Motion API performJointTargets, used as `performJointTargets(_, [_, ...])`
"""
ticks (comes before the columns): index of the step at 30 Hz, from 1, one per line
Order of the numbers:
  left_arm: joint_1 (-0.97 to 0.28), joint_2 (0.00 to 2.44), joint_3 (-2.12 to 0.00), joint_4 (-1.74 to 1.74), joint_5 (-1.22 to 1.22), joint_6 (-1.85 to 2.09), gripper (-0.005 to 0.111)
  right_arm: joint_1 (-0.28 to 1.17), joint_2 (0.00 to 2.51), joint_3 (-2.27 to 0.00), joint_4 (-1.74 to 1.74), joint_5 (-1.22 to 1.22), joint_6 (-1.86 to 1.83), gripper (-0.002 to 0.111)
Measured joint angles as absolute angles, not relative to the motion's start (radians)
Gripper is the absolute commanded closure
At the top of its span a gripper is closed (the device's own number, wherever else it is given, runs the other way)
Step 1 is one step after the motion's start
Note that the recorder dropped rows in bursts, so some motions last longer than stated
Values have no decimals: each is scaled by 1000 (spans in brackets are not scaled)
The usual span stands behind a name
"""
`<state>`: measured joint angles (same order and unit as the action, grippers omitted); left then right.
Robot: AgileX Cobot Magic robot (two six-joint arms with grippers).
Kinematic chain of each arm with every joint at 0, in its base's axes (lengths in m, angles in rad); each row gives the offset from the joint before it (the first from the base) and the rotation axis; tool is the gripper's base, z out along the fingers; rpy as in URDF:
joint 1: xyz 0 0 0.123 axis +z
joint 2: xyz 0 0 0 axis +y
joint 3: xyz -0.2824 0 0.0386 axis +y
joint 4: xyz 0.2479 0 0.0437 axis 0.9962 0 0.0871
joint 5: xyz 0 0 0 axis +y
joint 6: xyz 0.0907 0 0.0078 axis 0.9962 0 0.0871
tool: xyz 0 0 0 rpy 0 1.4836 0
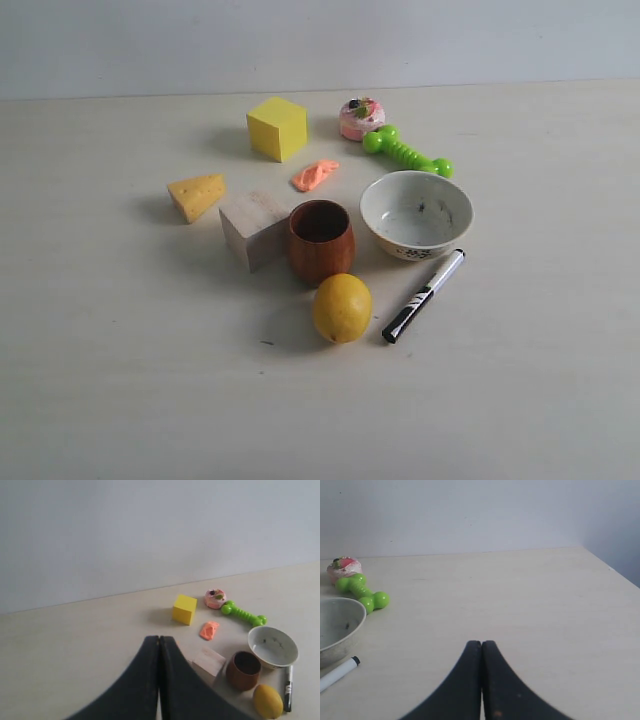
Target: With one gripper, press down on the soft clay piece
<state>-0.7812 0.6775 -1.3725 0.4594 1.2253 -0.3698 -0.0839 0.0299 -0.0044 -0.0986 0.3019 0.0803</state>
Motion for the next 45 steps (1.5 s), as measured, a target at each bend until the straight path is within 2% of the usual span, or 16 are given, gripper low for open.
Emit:
performJointTargets(5, [-713, 675, -1322, 497, 1190, -370, 107, -84, 30, -4, -99, 302, 80, 108])
performJointTargets(14, [-323, 620, -1025, 370, 844, -370, 107, -84, 30, -4, -99, 302, 80, 108])
performJointTargets(23, [-92, 333, -628, 313, 565, -370, 107, -84, 30, -4, -99, 302, 80, 108])
performJointTargets(30, [-10, 206, -483, 283, 518, -370, 107, -84, 30, -4, -99, 302, 80, 108])
performJointTargets(45, [-6, 151, -280, 248, 468, -370, 107, -84, 30, -4, -99, 302, 80, 108])
